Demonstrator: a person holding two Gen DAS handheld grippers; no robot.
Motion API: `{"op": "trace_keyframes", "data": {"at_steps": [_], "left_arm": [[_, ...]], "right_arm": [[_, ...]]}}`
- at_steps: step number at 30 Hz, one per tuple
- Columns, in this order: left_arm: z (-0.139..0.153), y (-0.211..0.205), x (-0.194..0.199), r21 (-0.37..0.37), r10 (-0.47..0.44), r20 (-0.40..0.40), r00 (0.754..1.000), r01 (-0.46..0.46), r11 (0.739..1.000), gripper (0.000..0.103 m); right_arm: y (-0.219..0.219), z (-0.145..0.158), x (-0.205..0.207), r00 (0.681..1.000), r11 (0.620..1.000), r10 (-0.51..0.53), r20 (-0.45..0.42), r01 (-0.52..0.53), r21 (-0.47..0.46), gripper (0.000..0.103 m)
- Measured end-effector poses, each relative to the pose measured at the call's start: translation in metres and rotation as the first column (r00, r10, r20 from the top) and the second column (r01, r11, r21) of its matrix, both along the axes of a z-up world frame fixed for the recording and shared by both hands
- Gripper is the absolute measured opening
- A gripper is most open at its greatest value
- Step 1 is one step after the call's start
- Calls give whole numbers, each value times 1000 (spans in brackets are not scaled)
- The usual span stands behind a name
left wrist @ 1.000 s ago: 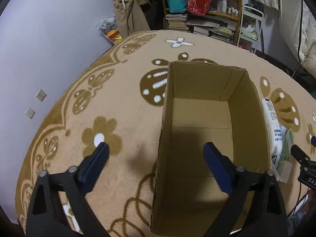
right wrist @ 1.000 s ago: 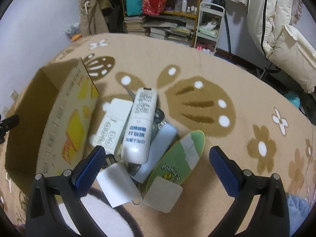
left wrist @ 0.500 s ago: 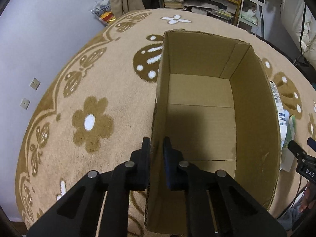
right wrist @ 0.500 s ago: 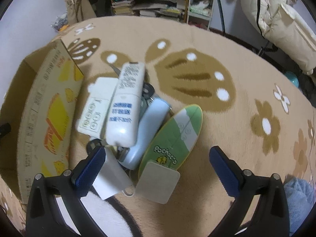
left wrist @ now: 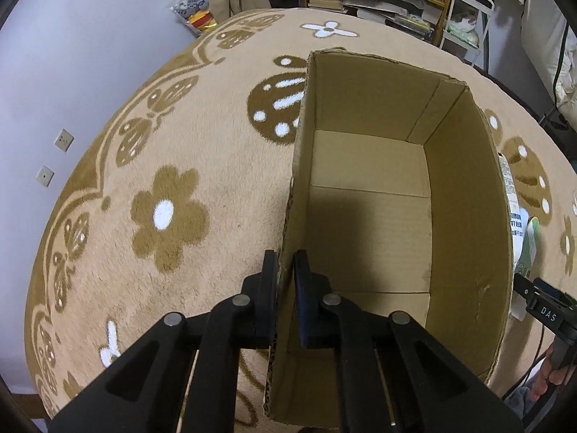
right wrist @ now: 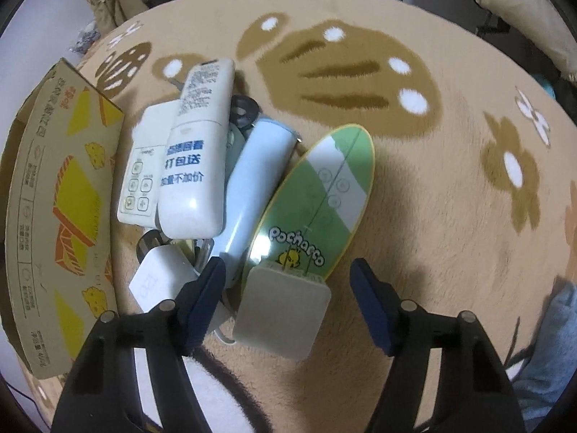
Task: Organize rigid objects
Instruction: 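Grasp the white square adapter with the right gripper while the left holds the box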
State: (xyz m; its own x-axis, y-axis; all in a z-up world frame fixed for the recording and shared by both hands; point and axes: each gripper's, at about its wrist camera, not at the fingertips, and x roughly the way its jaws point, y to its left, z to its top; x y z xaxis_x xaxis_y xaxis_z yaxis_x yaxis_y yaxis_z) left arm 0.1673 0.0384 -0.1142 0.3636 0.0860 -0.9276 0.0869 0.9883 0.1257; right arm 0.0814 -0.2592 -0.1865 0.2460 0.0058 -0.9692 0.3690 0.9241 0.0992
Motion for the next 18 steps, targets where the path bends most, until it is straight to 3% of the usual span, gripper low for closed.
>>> {"op": "trace_keyframes", "data": {"at_steps": [2, 5, 6, 10, 14, 18], "left_arm": [[0, -1, 0, 5, 0, -5, 1000, 0, 1000, 9], [1, -3, -1, 12, -4, -10, 1000, 4, 1000, 8], [1, -3, -1, 13, -5, -10, 1000, 5, 1000, 8], [3, -3, -2, 4, -5, -8, 1000, 5, 1000, 8], [5, -2, -2, 4, -6, -1, 1000, 6, 1000, 8], [7, -2, -3, -9, -5, 1, 1000, 5, 1000, 7]], "right_arm": [[-1, -1, 2, 999, 1000, -19, -34, 19, 3, 75], [1, -6, 4, 998, 1000, -13, -65, 12, -15, 64], [0, -9, 4, 997, 1000, -14, -70, 14, 0, 55], [1, -8, 3, 999, 1000, 5, -51, -5, 3, 52], [4, 10, 4, 999, 997, 33, 6, -32, -69, 50], [5, 50, 5, 984, 997, 29, 175, -16, -75, 50]]}}
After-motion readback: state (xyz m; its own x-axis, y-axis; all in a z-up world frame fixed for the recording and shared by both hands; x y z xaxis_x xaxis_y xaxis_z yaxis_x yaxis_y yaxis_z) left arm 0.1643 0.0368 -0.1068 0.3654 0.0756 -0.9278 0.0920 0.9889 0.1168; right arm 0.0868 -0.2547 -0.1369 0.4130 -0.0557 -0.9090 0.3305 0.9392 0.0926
